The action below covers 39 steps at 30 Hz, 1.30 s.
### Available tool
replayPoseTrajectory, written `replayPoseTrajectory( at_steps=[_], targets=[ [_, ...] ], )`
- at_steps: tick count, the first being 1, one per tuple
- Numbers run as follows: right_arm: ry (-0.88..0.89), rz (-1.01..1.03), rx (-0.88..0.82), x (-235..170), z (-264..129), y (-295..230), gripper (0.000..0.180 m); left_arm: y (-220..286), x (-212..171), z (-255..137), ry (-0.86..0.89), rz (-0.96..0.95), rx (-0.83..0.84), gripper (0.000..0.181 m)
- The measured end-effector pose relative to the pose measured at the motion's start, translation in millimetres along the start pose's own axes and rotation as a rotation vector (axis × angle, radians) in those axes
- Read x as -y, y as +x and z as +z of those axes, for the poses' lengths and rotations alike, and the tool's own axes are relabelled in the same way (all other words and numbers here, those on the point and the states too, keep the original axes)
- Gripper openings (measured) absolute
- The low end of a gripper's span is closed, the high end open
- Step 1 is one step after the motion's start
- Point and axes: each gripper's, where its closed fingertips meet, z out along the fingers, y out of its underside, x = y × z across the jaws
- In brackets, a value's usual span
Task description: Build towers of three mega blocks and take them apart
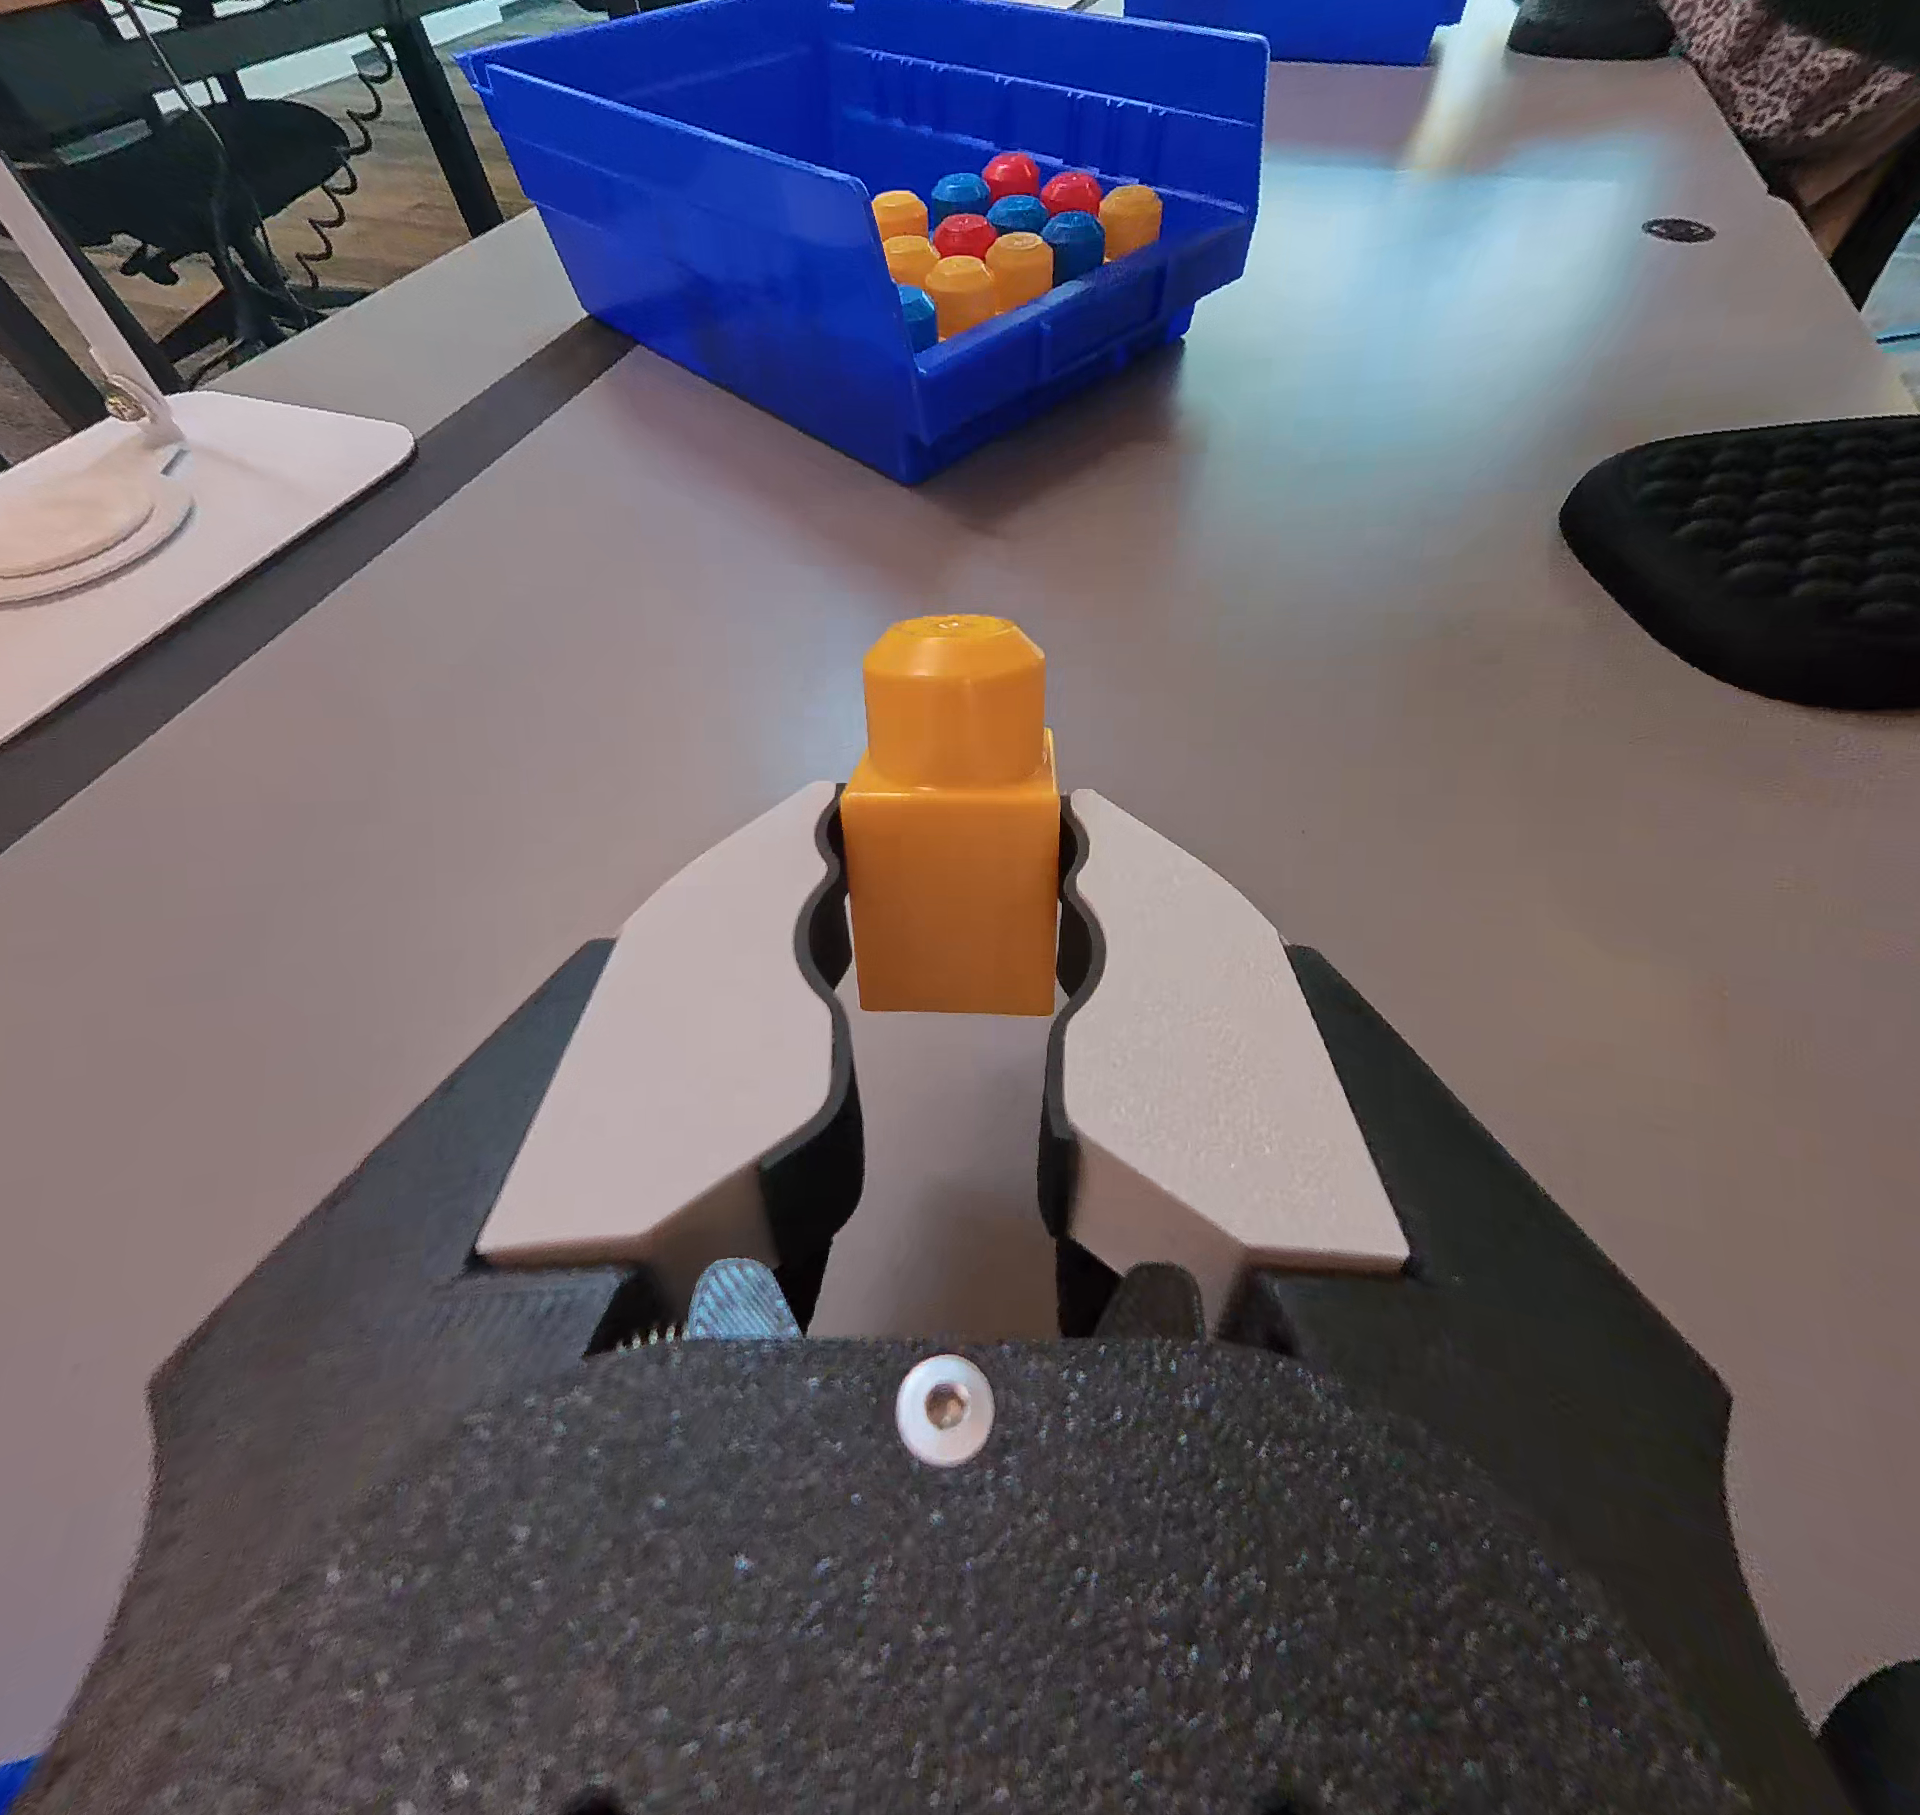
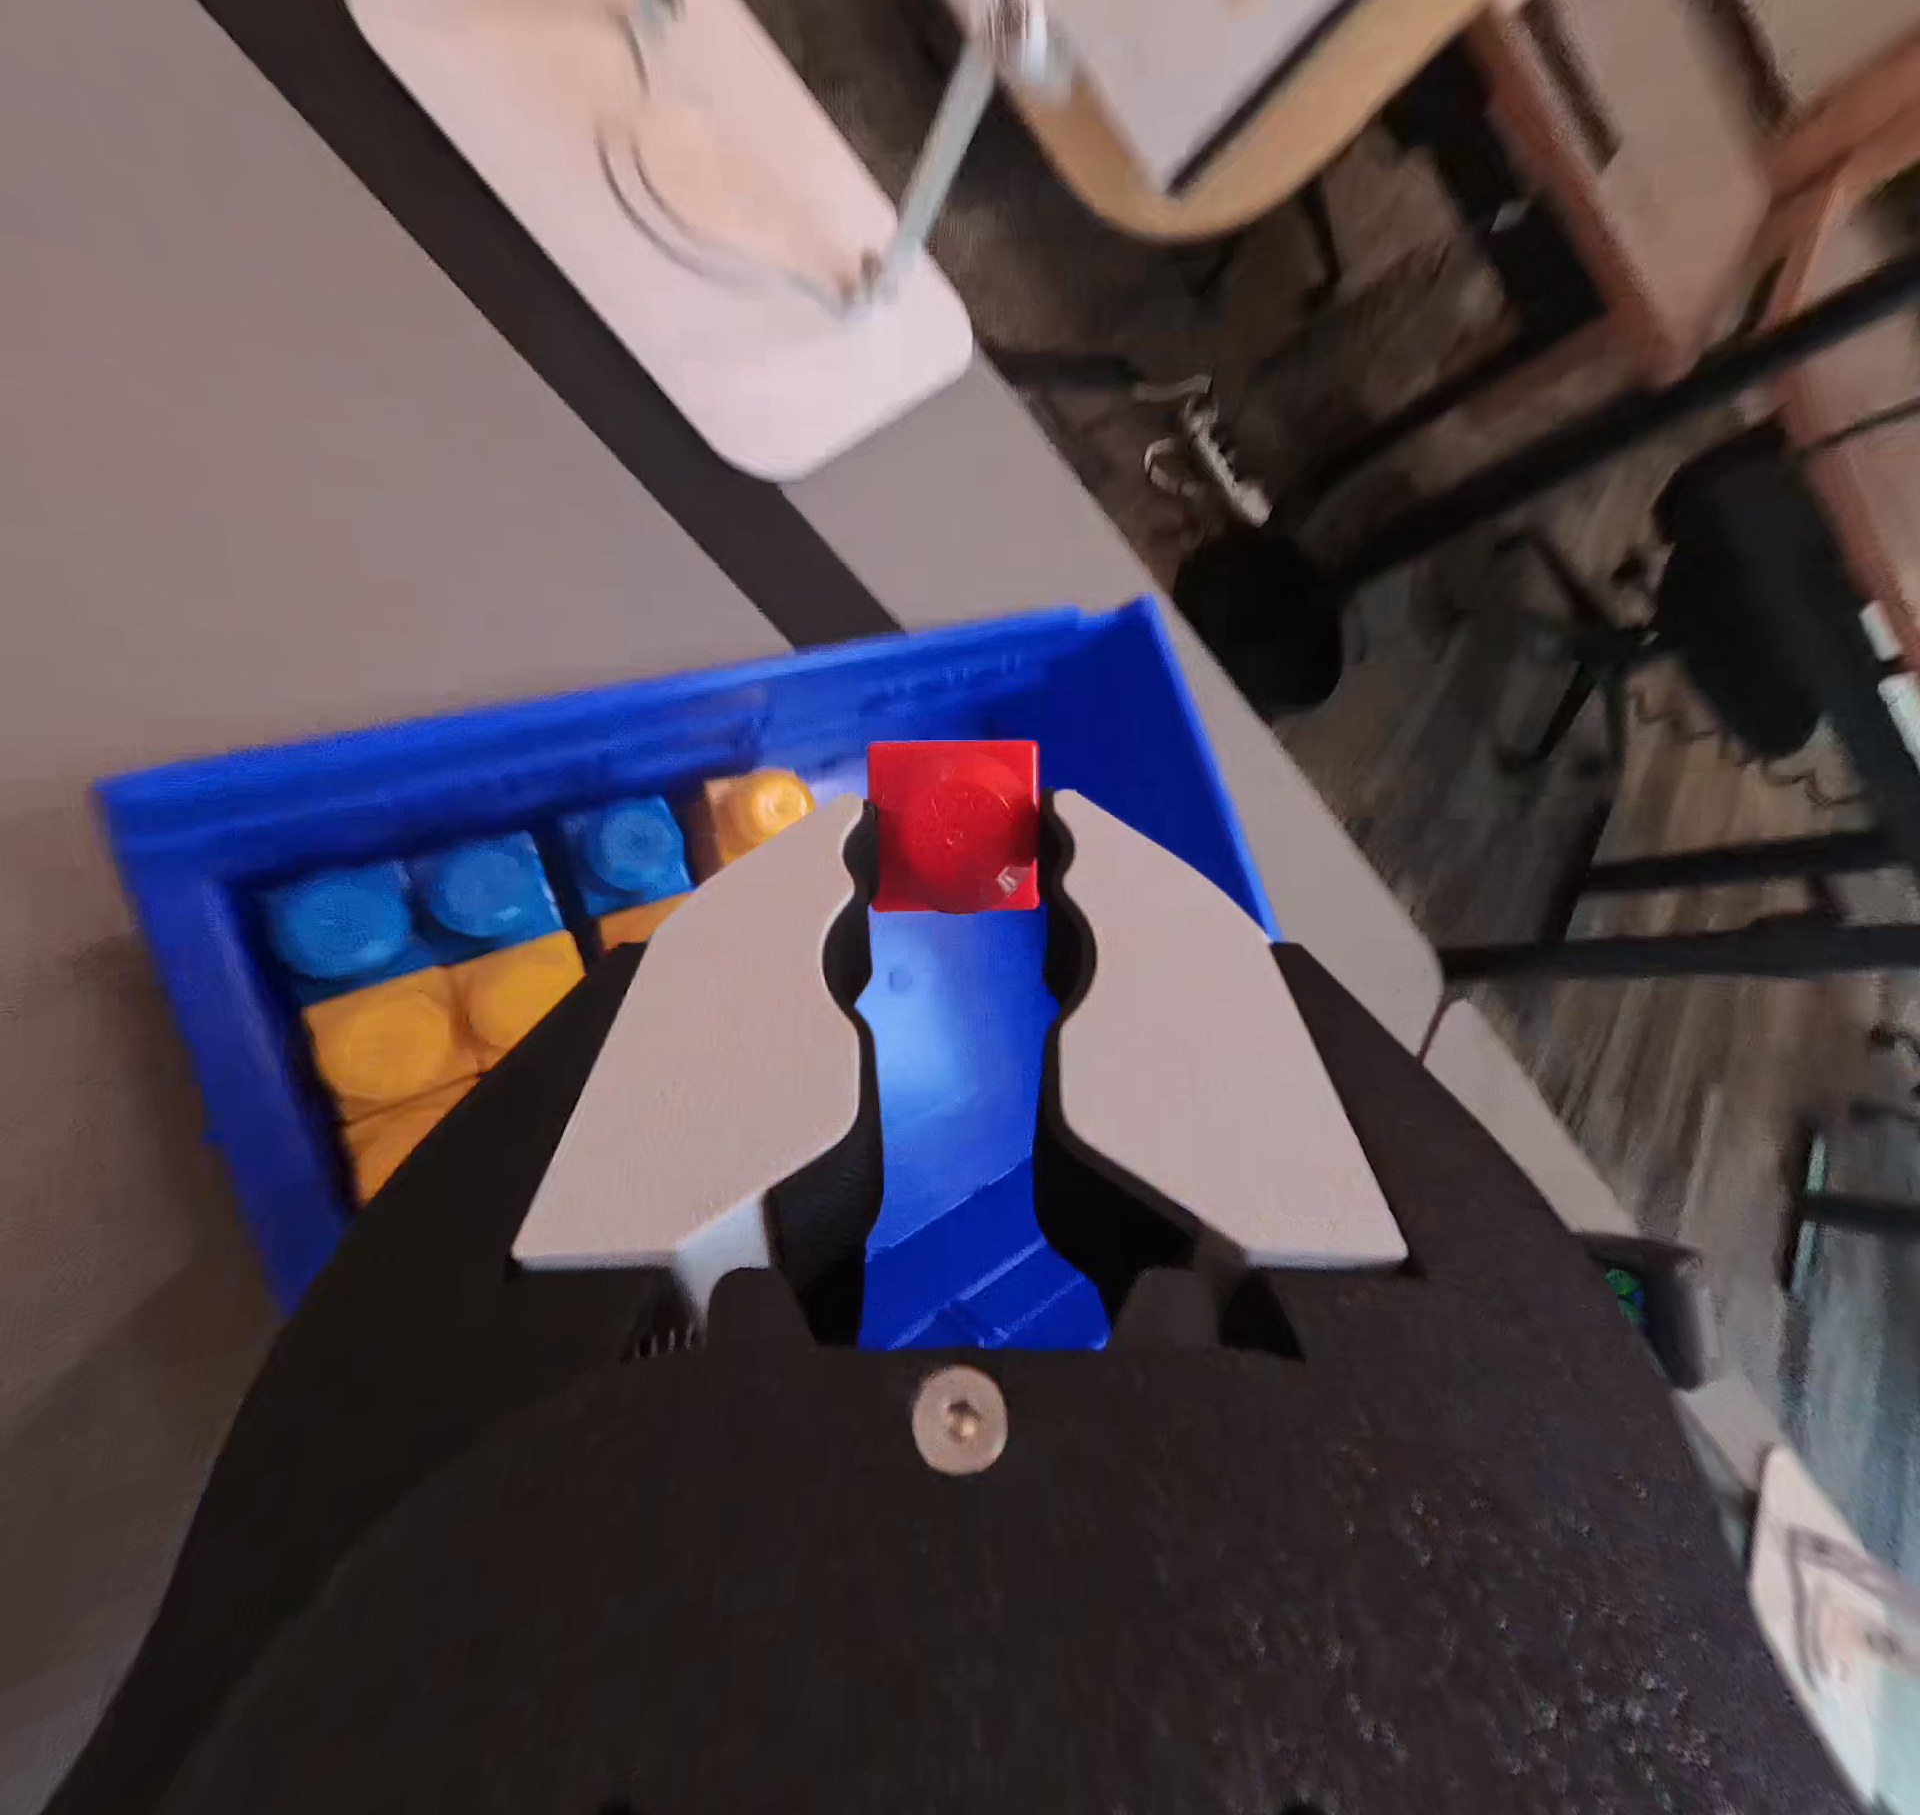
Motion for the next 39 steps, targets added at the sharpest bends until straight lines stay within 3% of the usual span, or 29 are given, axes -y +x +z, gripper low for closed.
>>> replayPoseTrajectory(
  at_steps=[5,10,39],
  targets=[
    [-0.179,0.092,0.157,-58,65,-20,0.030,-3,-4,2,0.006,-0.012,0.002,0.036],
    [-0.339,0.126,0.340,-88,94,-48,0.030,1,-6,3,0.016,-0.028,-0.028,0.036],
    [-0.280,0.065,0.493,-88,85,-64,0.030,14,-13,12,-0.033,0.010,-0.063,0.036]
  ],
)
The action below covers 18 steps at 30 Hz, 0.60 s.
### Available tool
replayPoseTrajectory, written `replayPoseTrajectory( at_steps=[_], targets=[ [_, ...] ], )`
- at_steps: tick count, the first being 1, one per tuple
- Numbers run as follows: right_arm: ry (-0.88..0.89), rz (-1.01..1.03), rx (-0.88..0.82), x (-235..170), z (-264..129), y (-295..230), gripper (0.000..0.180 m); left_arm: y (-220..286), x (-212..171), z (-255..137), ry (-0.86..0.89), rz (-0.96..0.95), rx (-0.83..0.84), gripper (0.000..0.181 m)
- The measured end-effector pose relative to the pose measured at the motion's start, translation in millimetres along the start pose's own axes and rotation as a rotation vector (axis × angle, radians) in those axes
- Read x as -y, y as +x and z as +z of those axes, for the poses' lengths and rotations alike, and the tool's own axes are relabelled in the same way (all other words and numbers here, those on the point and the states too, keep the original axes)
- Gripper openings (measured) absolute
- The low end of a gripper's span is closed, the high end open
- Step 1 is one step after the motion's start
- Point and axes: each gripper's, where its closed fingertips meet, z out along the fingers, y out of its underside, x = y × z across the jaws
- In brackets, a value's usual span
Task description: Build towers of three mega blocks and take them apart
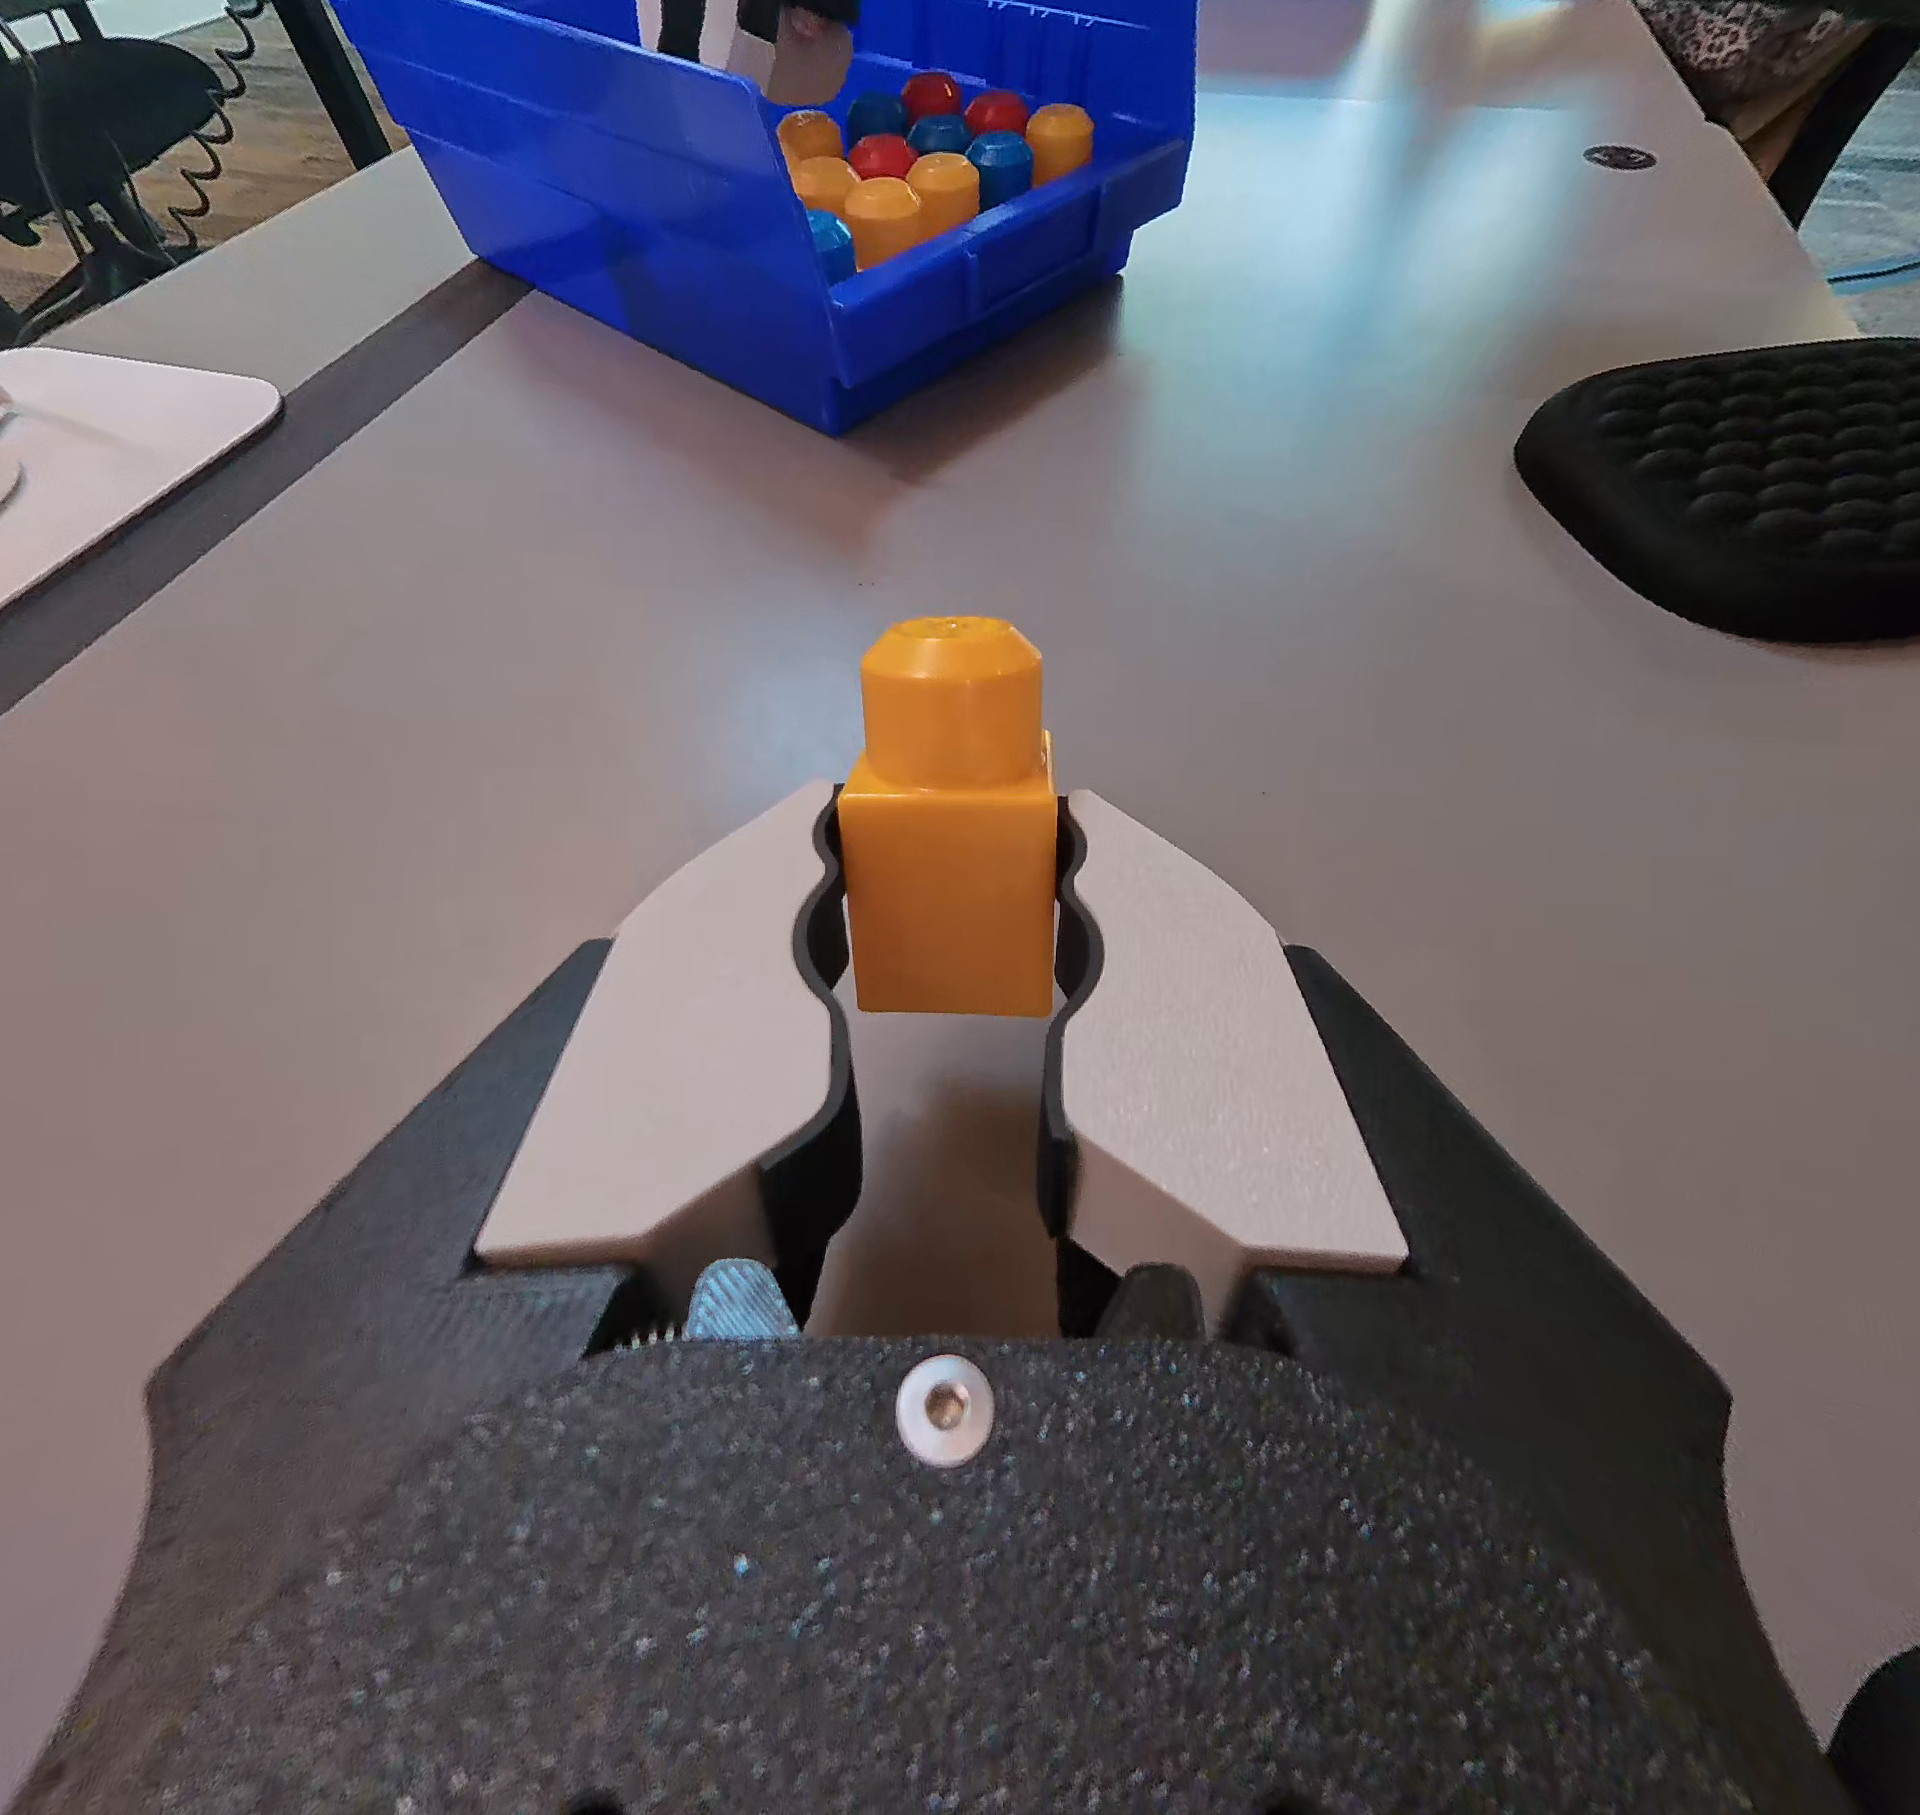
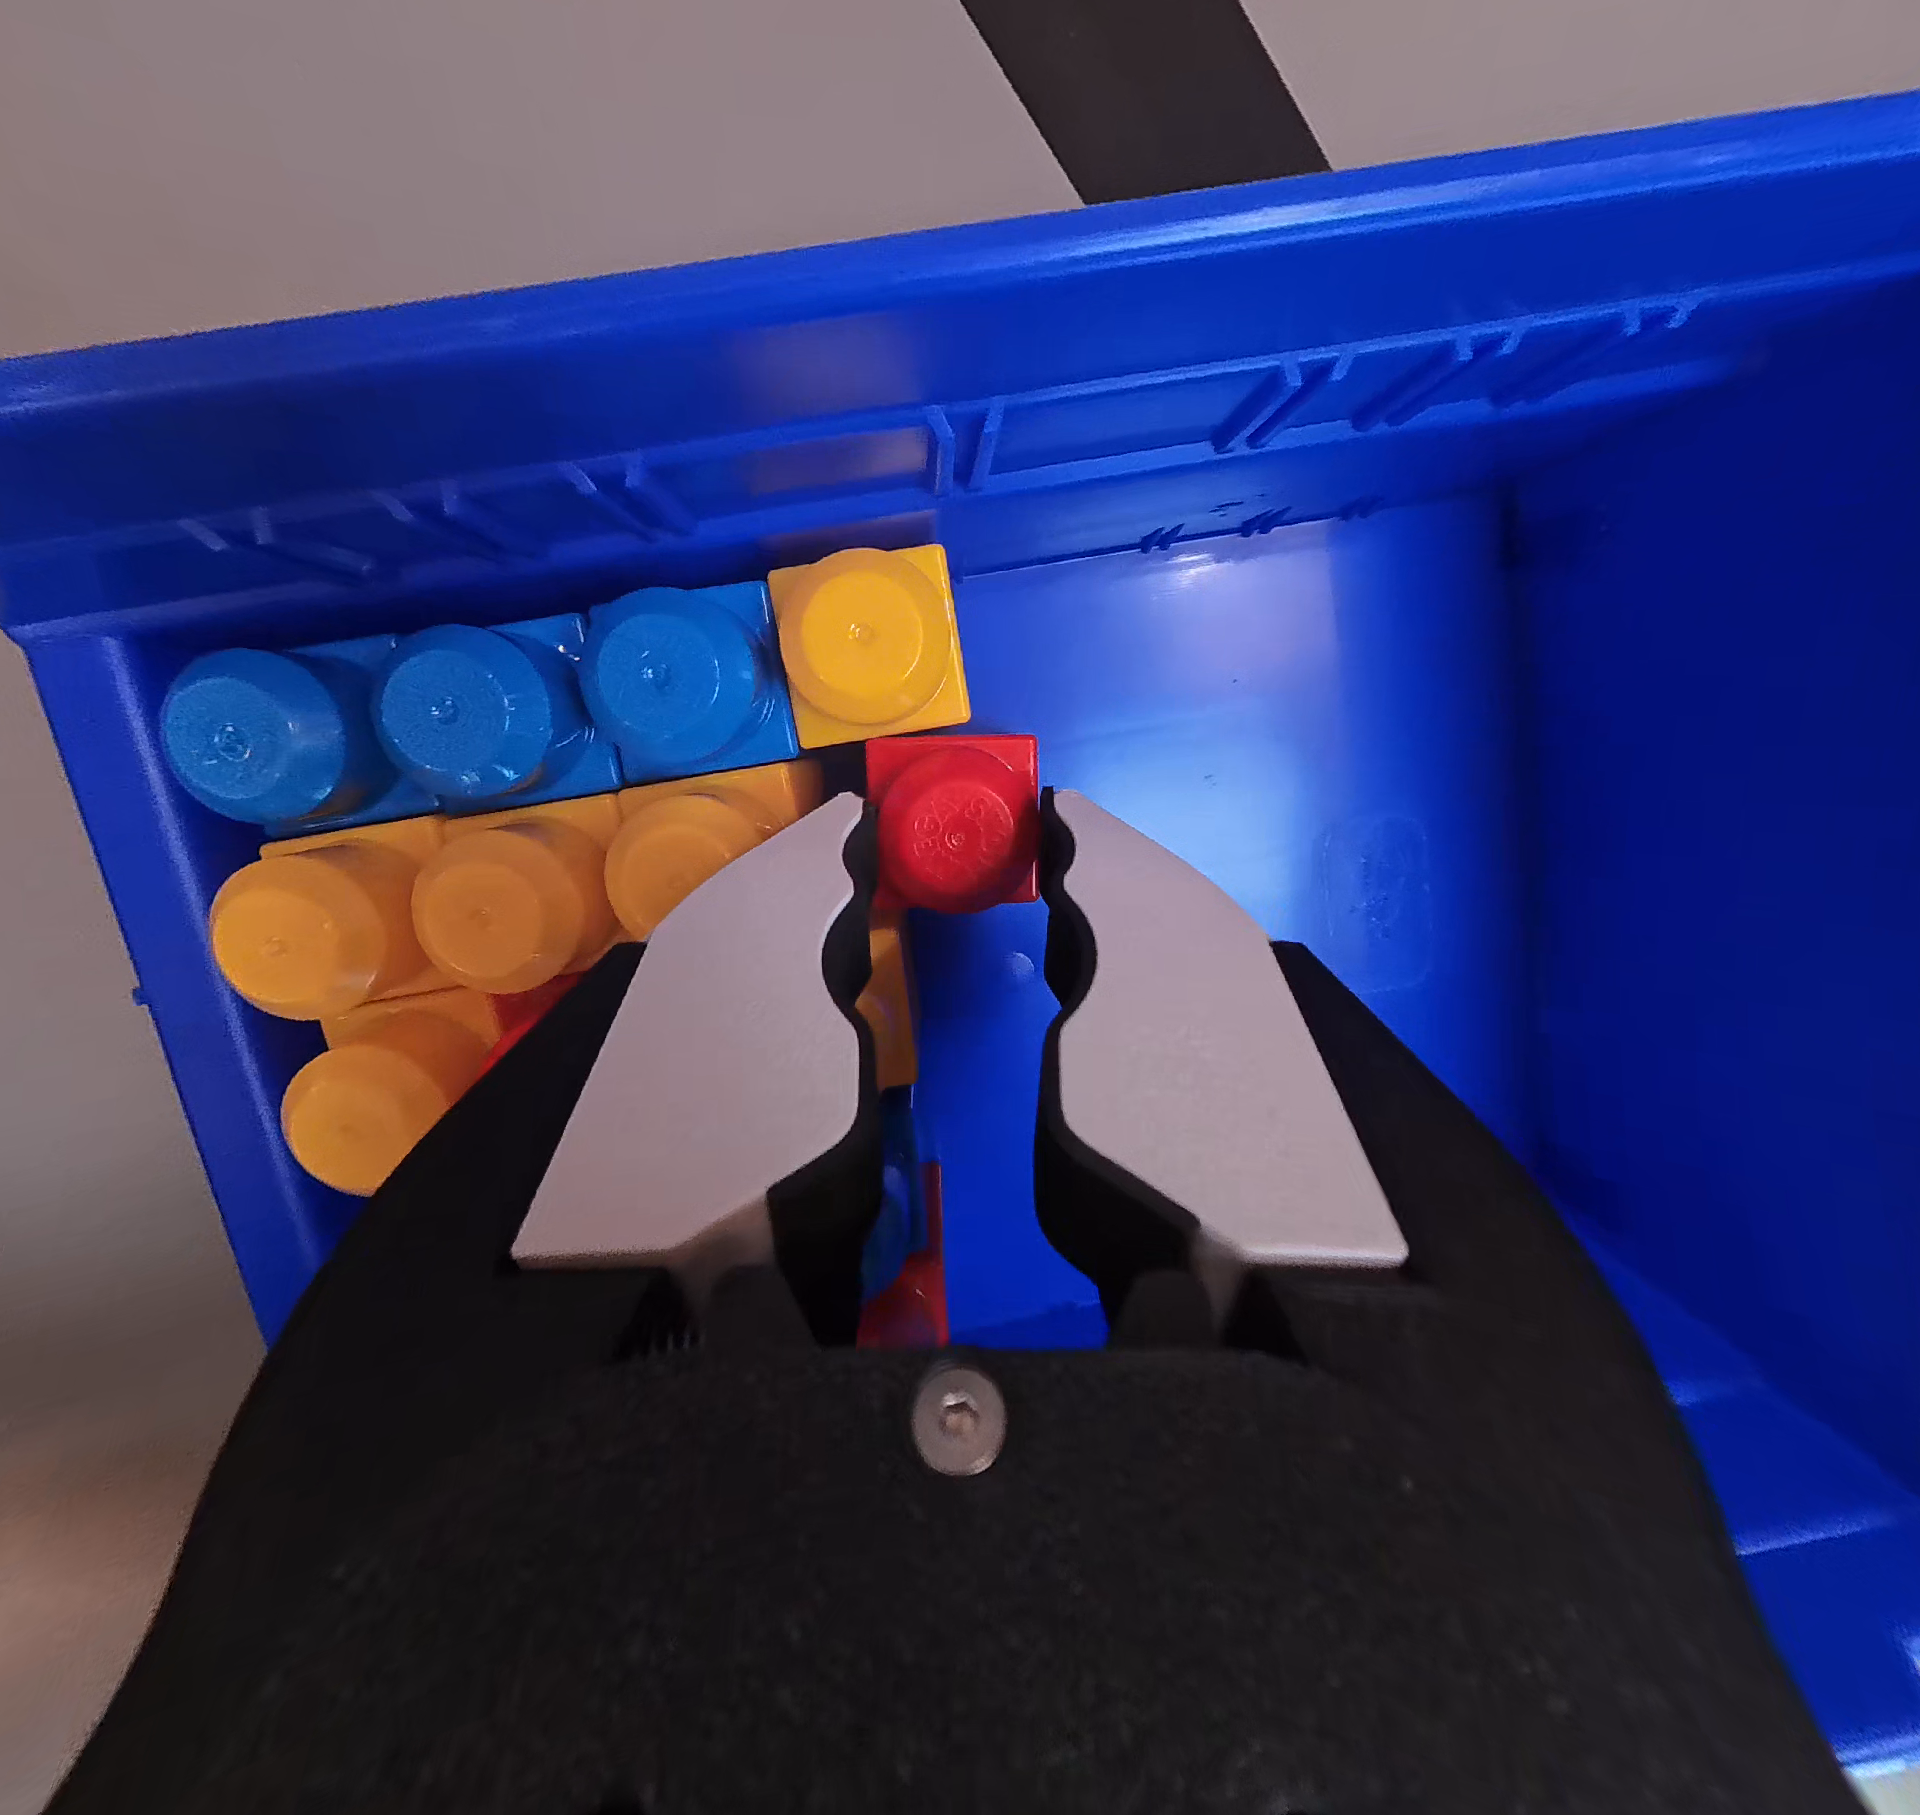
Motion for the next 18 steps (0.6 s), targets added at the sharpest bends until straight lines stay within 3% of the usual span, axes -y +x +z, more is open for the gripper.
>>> replayPoseTrajectory(
  at_steps=[5,9,13,18],
  targets=[
    [0.048,0.040,-0.026,16,-23,3,0.055,0,1,0,0.007,-0.002,0.001,0.036],
    [0.248,-0.072,-0.053,68,-65,-28,0.054,2,4,0,0.019,0.004,-0.003,0.036],
    [0.368,-0.326,0.109,105,-74,-144,0.049,10,14,-1,0.055,0.030,-0.016,0.036],
    [0.450,-0.572,0.354,106,-47,-299,0.048,25,29,0,0.082,0.093,-0.026,0.036]
  ],
)
